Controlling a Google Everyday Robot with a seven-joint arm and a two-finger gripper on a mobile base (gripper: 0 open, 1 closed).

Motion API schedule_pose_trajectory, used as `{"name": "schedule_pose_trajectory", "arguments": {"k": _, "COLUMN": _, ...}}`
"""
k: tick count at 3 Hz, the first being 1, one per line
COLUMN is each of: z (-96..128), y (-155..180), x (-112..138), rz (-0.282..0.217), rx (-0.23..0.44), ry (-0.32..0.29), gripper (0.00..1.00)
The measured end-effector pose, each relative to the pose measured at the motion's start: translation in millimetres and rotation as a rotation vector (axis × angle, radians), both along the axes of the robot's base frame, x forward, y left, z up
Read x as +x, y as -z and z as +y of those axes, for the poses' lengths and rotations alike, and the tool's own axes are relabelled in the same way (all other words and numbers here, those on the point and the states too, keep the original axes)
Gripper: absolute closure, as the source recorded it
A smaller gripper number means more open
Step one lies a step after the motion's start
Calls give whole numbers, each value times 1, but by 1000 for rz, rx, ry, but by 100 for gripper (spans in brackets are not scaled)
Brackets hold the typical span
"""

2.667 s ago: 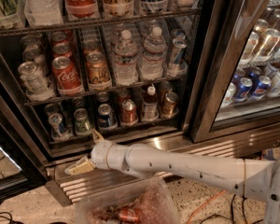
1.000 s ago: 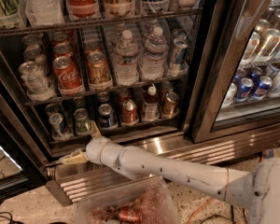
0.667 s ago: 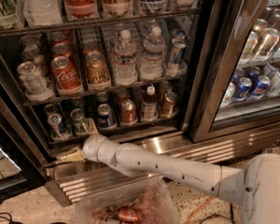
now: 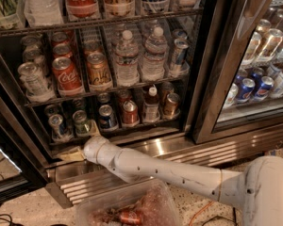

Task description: Pick green can from bottom shelf of fridge

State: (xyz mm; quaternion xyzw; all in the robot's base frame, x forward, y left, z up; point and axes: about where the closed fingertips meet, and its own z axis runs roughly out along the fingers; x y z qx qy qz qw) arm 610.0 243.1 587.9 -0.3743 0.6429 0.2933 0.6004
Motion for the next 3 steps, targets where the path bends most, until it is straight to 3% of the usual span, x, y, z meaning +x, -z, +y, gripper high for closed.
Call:
{"name": "schedule_pose_trajectory", "arguments": {"k": 2, "z": -27, "y": 2, "x": 15, "rz": 4, "rx": 28, "ry": 173, "gripper": 0}}
{"name": "schedule_pose_trajectory", "arguments": {"k": 3, "z": -30, "y": -2, "x": 25, "rz": -15, "rx": 15, "ry": 208, "gripper": 10}}
